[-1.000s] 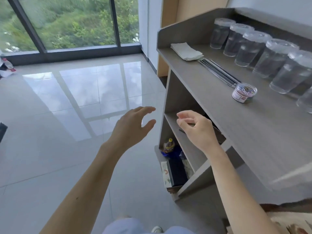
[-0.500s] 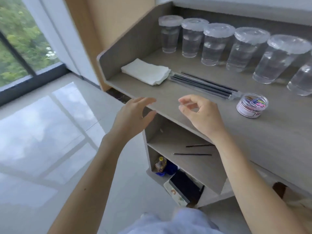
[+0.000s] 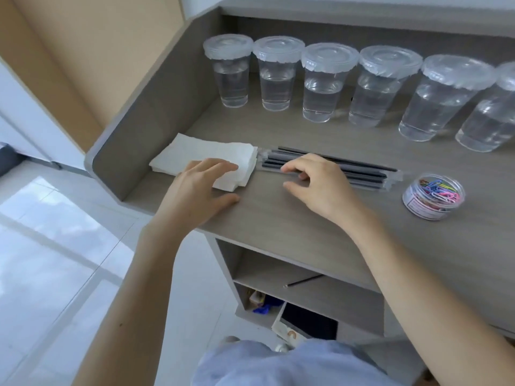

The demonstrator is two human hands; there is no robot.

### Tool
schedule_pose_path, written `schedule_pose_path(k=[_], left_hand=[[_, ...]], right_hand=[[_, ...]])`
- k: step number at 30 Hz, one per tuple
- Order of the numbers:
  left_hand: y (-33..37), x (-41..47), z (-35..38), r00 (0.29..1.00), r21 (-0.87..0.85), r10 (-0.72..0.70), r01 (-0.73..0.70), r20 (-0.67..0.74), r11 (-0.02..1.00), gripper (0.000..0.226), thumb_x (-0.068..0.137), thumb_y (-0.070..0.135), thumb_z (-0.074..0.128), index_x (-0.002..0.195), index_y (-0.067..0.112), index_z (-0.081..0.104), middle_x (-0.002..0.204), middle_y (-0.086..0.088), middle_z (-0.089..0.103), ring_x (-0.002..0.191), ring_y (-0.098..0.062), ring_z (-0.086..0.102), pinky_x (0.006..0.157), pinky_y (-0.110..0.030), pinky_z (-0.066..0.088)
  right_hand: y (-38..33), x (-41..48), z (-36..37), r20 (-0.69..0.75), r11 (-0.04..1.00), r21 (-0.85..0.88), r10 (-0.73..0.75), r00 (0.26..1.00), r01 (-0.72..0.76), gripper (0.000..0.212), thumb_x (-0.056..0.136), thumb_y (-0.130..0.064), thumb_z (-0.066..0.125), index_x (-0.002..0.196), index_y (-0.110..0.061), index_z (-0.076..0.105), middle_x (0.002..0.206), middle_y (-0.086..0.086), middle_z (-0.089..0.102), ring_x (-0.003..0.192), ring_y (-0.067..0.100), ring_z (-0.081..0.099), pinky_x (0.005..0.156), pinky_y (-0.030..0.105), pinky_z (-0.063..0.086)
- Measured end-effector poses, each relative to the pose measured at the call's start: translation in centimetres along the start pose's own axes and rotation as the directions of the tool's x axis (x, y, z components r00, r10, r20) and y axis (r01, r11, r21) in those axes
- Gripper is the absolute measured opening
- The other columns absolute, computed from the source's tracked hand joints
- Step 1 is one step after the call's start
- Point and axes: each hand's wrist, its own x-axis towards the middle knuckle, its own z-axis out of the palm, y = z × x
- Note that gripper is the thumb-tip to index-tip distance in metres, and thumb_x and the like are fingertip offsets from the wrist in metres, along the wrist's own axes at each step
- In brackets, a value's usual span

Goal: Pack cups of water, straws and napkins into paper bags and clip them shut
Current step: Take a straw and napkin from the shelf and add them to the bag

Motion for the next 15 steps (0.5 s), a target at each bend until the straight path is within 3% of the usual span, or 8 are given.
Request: schedule_pose_path(k=[5,8,10,13,15], left_hand=[[-2.3,2.2,-0.5,0.990,-0.082,0.108,-0.102,0.085,0.991,0.039,0.073,0.035,0.077,0.109,0.023,0.067,0.110,0.004,0.065,0.102,-0.025,0.054,0.088,-0.043,0.045],[-3.4,3.5,-1.5,0.965,-0.166,0.157,-0.124,0.208,0.978,0.053,0.071,0.063,0.061,0.109,0.026,0.067,0.108,0.011,0.062,0.103,-0.016,0.052,0.089,-0.038,0.043],[-4.3,4.2,-1.9,0.946,-0.196,0.202,-0.154,0.255,0.968,0.047,0.075,0.057,0.054,0.109,0.027,0.067,0.107,0.012,0.061,0.104,-0.015,0.051,0.090,-0.037,0.043],[-5.2,4.9,-1.6,0.941,-0.196,0.276,-0.239,0.196,0.951,0.025,0.083,0.037,0.065,0.105,0.026,0.069,0.108,0.008,0.064,0.101,-0.018,0.054,0.087,-0.041,0.046],[-5.6,5.0,-1.3,0.928,-0.172,0.303,-0.270,0.216,0.948,0.024,0.080,0.036,0.069,0.103,0.028,0.070,0.109,0.010,0.064,0.102,-0.018,0.052,0.086,-0.041,0.046]], right_hand=[[-0.5,1.2,1.7,-0.039,0.991,-0.115,0.063,0.997,-0.067,0.032,0.086,-0.020,0.063,0.118,-0.018,0.062,0.117,-0.003,0.055,0.084,0.004,0.038,0.071,0.017,0.028],[-1.3,1.7,2.5,-0.091,0.976,-0.162,0.132,0.987,-0.145,0.030,0.086,-0.019,0.061,0.116,-0.017,0.064,0.115,-0.001,0.056,0.083,0.010,0.043,0.075,0.026,0.037],[-1.9,1.7,3.1,-0.146,0.964,-0.190,0.157,0.977,-0.184,0.024,0.087,-0.019,0.060,0.110,-0.017,0.067,0.111,0.001,0.058,0.090,0.018,0.049,0.079,0.030,0.040],[-2.5,1.6,3.8,-0.208,0.938,-0.279,0.153,0.966,-0.208,0.019,0.089,-0.020,0.059,0.105,-0.018,0.070,0.103,0.002,0.063,0.097,0.023,0.045,0.074,0.029,0.037],[-2.9,1.3,4.2,-0.262,0.925,-0.302,0.154,0.953,-0.233,0.018,0.089,-0.020,0.060,0.103,-0.018,0.072,0.099,0.001,0.065,0.097,0.023,0.043,0.072,0.028,0.036]])
